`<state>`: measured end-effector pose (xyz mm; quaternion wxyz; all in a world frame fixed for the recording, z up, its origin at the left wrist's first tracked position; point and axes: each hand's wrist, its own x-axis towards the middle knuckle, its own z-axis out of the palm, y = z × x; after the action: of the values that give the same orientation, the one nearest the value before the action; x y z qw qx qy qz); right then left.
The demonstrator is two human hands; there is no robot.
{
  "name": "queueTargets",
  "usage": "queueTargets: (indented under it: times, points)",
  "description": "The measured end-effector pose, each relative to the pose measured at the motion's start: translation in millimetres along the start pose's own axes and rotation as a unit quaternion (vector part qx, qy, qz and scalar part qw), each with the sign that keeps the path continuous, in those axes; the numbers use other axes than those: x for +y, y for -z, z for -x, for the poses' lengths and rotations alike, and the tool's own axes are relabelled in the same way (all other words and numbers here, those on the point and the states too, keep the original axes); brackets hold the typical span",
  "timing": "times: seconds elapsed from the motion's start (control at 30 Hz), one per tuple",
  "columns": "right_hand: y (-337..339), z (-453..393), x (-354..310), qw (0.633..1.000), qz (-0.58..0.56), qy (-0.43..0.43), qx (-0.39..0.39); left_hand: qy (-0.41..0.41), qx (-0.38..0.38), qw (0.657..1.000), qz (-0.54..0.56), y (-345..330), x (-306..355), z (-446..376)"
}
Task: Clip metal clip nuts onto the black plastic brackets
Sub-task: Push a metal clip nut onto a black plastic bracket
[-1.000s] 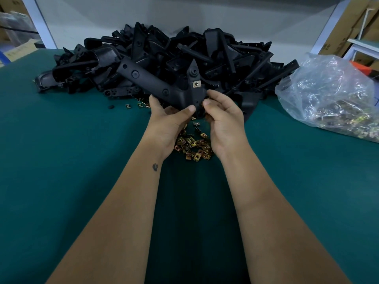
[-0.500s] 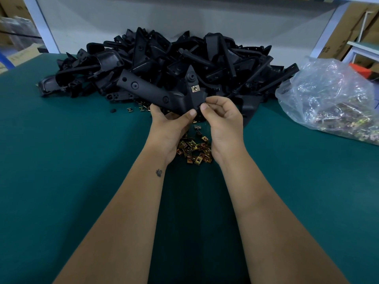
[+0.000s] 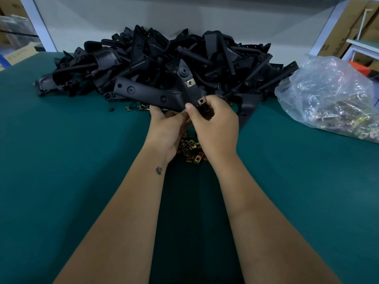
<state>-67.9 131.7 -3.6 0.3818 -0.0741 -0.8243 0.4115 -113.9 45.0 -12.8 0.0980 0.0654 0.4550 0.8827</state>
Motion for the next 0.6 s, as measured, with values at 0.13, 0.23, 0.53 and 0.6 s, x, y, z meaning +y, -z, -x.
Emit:
queueTargets:
  times: [0.13,0.23,0.53,0.6]
  points:
    - [2.4,0.0,1.2,0.997,0.043,0.051,0.031,0.005,-0.007,1.0,-0.019,-0.2,1.0,1.8]
    - [3.3,-0.1,-0.2,0.996,0.053,0.063,0.022,0.014,-0.005,1.0,-0.019,0.0,1.7,1.9]
    - [1.4,0.7,3.5,0.998,0.054,0.02,0.015,-0.027,0.024,0.997,-0.07,-3.6,2.9,5.4]
    - [2.7,0.6,1.6,0.999,0.029,-0.013,0.007,-0.046,0.043,0.992,-0.11,-6.4,2.6,7.6]
